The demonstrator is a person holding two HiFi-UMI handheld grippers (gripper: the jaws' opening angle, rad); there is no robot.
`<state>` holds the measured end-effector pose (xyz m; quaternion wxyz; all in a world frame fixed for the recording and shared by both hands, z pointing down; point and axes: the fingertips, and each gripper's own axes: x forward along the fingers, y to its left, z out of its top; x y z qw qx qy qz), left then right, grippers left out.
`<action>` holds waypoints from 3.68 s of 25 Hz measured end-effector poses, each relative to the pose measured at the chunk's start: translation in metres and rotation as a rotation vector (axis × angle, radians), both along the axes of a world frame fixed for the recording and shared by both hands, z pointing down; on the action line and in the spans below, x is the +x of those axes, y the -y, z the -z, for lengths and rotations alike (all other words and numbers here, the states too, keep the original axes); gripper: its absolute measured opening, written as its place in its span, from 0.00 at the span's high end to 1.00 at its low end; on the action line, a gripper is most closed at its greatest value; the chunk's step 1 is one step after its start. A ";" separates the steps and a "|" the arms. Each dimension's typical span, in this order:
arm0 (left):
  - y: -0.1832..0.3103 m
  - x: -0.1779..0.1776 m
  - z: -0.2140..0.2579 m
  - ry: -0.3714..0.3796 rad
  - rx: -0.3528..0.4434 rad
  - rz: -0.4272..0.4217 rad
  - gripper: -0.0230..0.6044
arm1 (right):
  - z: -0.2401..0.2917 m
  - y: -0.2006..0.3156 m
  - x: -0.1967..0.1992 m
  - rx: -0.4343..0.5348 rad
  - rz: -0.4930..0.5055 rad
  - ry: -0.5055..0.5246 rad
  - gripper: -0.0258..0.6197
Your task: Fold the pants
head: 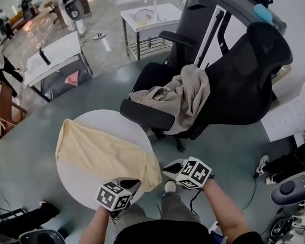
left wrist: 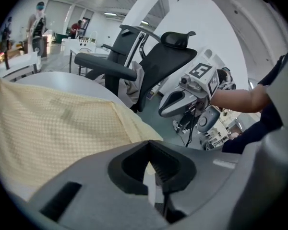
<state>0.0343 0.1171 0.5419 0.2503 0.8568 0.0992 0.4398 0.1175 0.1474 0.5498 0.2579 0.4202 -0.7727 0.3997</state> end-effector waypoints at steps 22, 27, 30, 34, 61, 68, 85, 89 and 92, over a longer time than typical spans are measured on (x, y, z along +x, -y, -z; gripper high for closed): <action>-0.022 -0.024 -0.042 0.143 -0.008 0.349 0.71 | -0.046 0.014 0.017 -0.096 0.427 -0.028 0.76; -0.031 -0.014 -0.051 0.161 -0.030 0.366 0.70 | -0.059 0.019 0.022 -0.138 0.476 -0.005 0.70; -0.028 -0.007 -0.055 0.174 -0.019 0.413 0.71 | -0.073 0.027 0.027 -0.148 0.549 -0.030 0.66; -0.027 0.002 -0.057 0.197 -0.004 0.485 0.78 | -0.085 0.040 0.032 -0.148 0.638 -0.049 0.65; -0.091 0.092 -0.015 0.063 -0.072 0.451 0.90 | -0.051 0.011 0.034 0.037 0.941 0.006 0.94; -0.098 0.100 0.002 0.020 -0.038 0.453 0.90 | -0.010 0.002 0.035 0.062 0.937 0.029 0.95; -0.106 0.121 0.033 -0.047 0.153 0.495 0.90 | 0.062 -0.014 0.008 0.012 0.810 0.307 0.94; -0.111 0.121 0.033 -0.051 0.179 0.487 0.90 | 0.068 -0.031 -0.005 -0.078 0.797 0.420 0.87; -0.112 0.119 0.033 -0.054 0.207 0.481 0.90 | 0.064 -0.044 -0.011 -0.111 0.833 0.395 0.79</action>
